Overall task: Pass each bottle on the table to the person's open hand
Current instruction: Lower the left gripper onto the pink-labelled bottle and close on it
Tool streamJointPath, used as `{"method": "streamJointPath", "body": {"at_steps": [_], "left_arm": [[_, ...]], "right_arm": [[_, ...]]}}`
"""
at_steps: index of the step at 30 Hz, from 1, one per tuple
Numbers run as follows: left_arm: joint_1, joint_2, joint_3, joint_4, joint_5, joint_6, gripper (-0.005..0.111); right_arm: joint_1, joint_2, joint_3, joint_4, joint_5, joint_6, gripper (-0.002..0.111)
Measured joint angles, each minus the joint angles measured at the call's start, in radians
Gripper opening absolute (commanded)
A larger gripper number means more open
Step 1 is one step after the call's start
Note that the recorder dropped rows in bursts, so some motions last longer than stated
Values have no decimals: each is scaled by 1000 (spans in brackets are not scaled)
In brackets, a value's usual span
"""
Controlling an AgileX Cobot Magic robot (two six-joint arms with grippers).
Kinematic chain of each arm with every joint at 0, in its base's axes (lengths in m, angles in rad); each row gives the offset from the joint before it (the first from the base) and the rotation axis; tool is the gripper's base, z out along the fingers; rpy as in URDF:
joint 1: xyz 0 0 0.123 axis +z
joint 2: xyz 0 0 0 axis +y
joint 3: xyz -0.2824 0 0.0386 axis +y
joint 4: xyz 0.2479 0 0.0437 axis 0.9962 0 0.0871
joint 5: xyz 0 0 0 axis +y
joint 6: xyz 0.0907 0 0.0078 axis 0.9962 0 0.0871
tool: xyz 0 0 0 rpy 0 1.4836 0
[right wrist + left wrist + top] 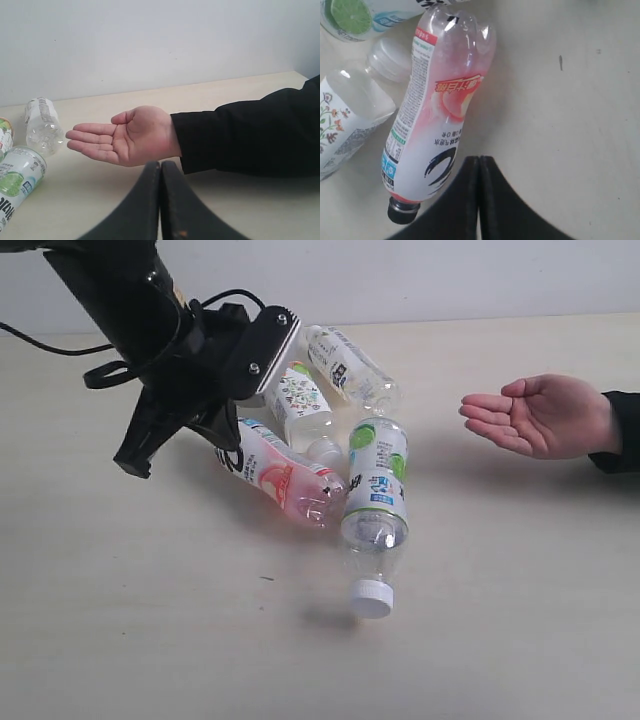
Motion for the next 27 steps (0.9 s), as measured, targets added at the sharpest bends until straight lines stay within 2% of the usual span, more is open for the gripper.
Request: {"method": "streamJointPath", "body": {"at_steps": [4,11,14,20,23,27], "left_arm": [[0,57,-61,-2,11,33,0],[0,197,-247,-2,72,47,2],[0,240,-283,2,49,47,15],[0,267,-292,42,20,66,64],[0,267,-292,44,6,74,75],[0,284,-292,44,-10,77,76]], "right_arm": [[0,0,0,0,0,0,0],[0,0,0,0,0,0,0],[0,0,0,0,0,0,0],[0,0,0,0,0,0,0],[0,0,0,0,0,0,0],[0,0,0,0,0,0,0]]}}
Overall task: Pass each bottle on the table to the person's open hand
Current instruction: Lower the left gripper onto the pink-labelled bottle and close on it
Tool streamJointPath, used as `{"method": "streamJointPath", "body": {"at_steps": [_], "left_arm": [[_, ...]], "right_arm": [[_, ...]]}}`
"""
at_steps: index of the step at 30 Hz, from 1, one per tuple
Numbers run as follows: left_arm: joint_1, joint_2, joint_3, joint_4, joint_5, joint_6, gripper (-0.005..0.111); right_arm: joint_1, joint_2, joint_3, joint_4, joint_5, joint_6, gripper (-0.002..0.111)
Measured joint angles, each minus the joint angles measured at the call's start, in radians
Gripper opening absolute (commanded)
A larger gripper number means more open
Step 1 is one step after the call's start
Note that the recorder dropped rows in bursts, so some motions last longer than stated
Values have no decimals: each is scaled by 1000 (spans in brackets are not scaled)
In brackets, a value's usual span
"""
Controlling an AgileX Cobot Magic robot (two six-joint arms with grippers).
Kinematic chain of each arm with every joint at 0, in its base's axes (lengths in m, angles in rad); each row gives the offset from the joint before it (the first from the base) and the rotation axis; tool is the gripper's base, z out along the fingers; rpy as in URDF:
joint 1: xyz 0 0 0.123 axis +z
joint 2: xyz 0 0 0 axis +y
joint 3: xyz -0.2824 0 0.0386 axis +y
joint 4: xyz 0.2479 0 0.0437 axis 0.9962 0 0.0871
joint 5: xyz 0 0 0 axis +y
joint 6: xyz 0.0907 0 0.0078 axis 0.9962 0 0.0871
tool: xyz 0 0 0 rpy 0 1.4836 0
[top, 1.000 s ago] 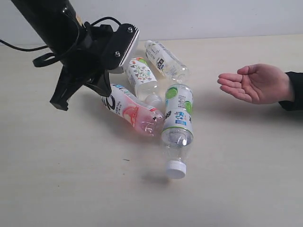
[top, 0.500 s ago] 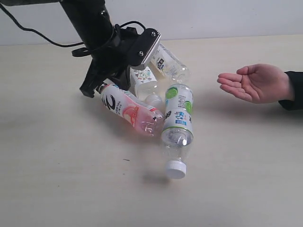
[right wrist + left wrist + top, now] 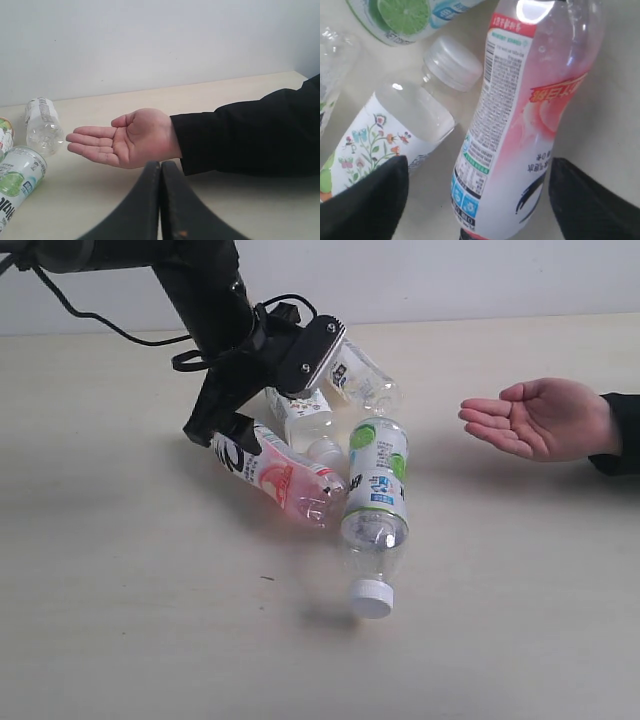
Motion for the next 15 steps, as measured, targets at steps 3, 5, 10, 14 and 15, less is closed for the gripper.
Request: {"method": "streamJointPath", "body": {"at_steps": [3,5,10,14,15], "left_arm": [[0,29,0,0,-7,15,76],[0,46,0,0,-8,20,76],[0,67,16,2,-17,34,76],[0,67,30,2,-21,36,76],[0,67,34,2,-26,38,76]], "right_arm": [[0,0,0,0,0,0,0],[0,0,0,0,0,0,0],[0,0,0,0,0,0,0],[0,0,0,0,0,0,0],[0,0,0,0,0,0,0]]}}
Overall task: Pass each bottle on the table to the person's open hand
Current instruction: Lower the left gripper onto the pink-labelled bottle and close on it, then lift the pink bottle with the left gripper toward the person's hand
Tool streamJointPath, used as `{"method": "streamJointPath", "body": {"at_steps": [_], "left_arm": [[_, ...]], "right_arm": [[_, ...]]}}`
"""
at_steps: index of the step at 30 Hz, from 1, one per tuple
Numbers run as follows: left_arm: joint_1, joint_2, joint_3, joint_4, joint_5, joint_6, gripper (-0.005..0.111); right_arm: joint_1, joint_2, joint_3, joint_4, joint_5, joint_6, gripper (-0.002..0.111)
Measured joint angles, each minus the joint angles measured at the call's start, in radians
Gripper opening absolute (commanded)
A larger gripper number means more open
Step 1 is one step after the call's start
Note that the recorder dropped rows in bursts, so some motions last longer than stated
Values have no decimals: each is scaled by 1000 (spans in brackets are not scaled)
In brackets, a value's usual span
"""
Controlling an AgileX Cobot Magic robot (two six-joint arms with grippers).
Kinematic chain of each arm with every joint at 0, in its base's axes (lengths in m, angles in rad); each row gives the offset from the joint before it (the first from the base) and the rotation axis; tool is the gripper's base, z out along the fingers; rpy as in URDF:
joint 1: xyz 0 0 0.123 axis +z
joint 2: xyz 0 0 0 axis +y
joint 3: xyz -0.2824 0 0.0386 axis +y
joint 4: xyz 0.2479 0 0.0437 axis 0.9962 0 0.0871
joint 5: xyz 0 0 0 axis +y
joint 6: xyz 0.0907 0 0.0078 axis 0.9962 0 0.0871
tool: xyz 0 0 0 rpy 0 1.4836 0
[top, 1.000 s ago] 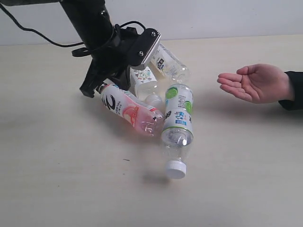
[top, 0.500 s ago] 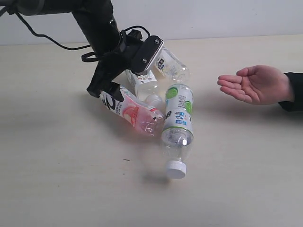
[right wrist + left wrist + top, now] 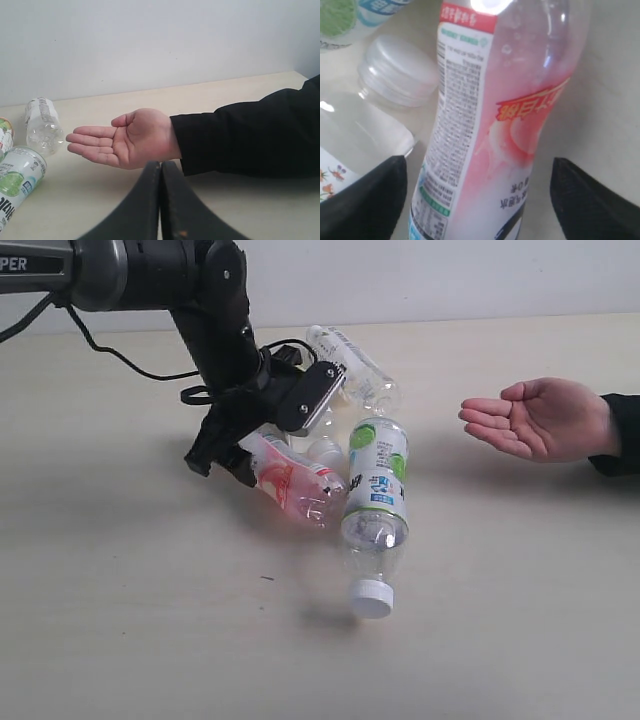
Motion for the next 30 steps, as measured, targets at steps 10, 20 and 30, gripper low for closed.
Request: {"method": "streamJointPath", "body": {"at_steps": [10,20,30], "left_arm": [[0,0,51,1,-75,8,76],[0,43,53,0,-102,8,76],[0,62,55,-2,-97,8,23]], "right_arm": [[0,0,0,0,0,0,0],[0,0,0,0,0,0,0],[0,0,0,0,0,0,0]]}}
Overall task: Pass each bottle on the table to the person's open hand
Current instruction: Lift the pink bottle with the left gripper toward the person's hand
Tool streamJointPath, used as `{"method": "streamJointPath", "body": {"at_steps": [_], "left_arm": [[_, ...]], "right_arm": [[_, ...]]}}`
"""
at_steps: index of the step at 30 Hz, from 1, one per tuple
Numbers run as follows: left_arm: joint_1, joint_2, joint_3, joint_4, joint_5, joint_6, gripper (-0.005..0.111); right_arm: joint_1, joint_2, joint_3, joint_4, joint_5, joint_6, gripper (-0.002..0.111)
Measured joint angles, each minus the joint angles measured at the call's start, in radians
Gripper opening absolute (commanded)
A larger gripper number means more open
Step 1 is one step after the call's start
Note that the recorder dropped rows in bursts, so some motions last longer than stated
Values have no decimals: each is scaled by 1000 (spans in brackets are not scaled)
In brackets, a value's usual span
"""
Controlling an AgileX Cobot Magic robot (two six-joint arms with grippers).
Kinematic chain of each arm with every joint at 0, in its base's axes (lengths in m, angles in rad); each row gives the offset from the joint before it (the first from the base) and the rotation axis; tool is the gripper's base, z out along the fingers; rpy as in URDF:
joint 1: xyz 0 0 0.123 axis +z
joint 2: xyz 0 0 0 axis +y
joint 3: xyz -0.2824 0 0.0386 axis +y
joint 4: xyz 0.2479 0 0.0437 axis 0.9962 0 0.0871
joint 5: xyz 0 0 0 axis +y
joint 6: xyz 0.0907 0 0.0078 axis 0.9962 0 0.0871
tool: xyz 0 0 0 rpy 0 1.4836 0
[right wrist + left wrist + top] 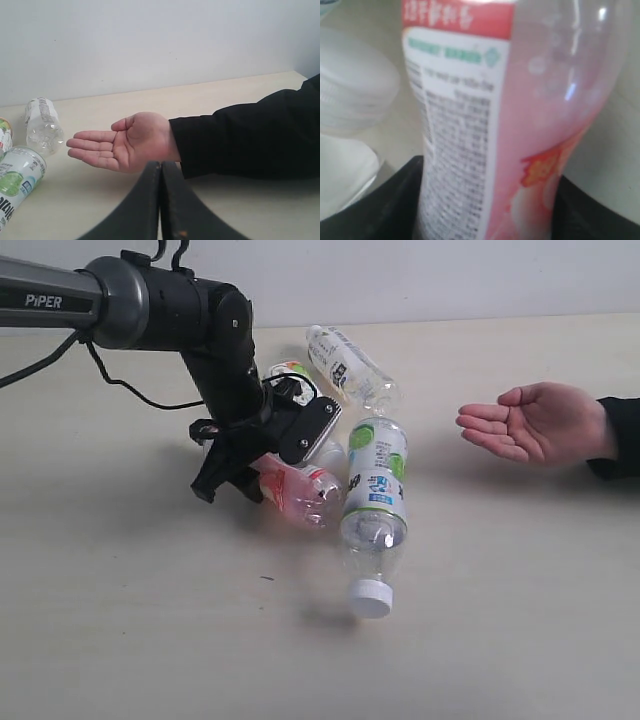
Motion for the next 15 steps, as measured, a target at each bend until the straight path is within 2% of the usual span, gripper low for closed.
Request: {"method": "streamJointPath", "body": {"at_steps": [4,8,15], "left_arm": [[0,0,0,11,30,2,0],[0,-13,0,47,92,-16,0],[0,-133,0,53,202,-111,0]], "right_arm": [[0,0,0,0,0,0,0],[0,0,0,0,0,0,0],[0,0,0,0,0,0,0]]}}
